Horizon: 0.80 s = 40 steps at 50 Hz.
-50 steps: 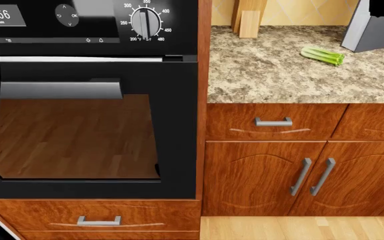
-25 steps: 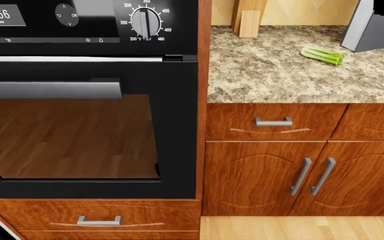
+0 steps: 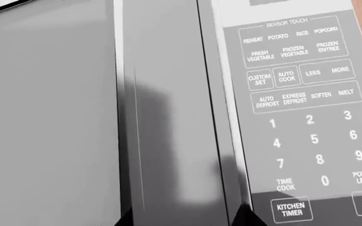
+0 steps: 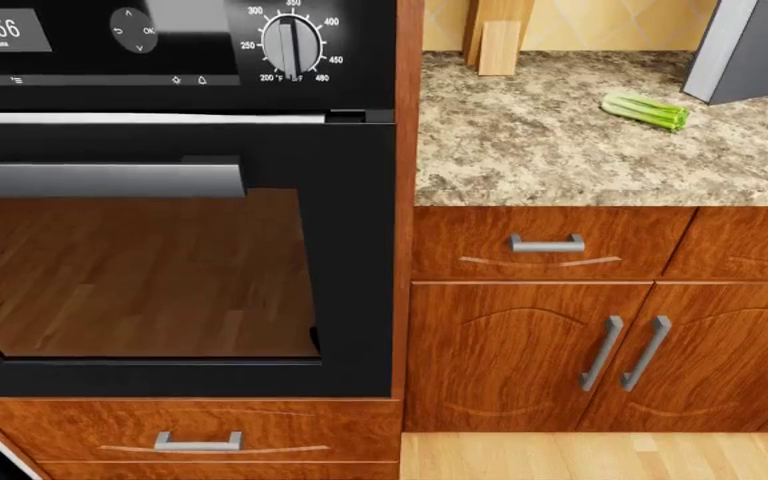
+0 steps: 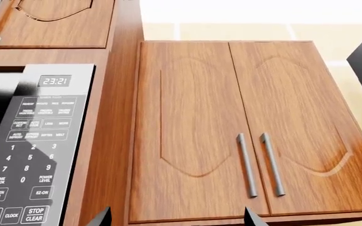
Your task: Open the microwave door
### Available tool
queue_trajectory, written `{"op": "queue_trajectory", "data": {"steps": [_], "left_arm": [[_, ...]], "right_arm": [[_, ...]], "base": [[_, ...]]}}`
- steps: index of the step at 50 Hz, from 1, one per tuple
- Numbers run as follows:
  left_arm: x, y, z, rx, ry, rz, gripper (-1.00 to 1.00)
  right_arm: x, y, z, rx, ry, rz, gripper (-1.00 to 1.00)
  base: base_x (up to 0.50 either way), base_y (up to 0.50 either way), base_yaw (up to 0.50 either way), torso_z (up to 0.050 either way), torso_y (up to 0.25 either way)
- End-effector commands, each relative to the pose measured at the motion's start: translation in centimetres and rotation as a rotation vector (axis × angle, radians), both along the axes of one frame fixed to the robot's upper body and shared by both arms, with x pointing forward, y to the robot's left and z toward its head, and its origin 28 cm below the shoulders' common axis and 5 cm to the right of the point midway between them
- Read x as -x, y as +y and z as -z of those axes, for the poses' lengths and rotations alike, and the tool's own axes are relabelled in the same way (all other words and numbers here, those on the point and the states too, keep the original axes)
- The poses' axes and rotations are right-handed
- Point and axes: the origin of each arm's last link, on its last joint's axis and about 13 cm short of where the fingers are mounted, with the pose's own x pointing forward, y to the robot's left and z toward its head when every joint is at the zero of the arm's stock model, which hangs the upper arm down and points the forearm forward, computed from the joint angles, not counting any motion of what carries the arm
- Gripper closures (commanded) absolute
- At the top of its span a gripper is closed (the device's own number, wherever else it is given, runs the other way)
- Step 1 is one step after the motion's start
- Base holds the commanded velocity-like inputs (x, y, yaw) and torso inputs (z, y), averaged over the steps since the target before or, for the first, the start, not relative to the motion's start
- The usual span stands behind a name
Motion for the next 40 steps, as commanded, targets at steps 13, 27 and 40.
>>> {"op": "queue_trajectory", "data": {"steps": [13, 27, 40], "left_arm": [[9.8, -0.6, -1.3, -0.066, -0.204, 0.136, 1.00], [11.9, -0.6, -1.8, -0.071, -0.238, 0.167, 1.00], [11.8, -0.4, -1.7, -0.067, -0.238, 0.167, -1.00]], "right_arm": [[0.2, 0.2, -0.3, 0.005, -0.004, 0.000, -1.00], [0.2, 0.2, -0.6, 0.008, -0.007, -0.001, -1.00], [0.1, 0.3, -0.5, 0.011, -0.004, -0.003, -1.00]], "base": [[0.00, 0.00, 0.00, 0.002, 0.005], [0.00, 0.00, 0.00, 0.002, 0.005], [0.00, 0.00, 0.00, 0.002, 0.006]]}}
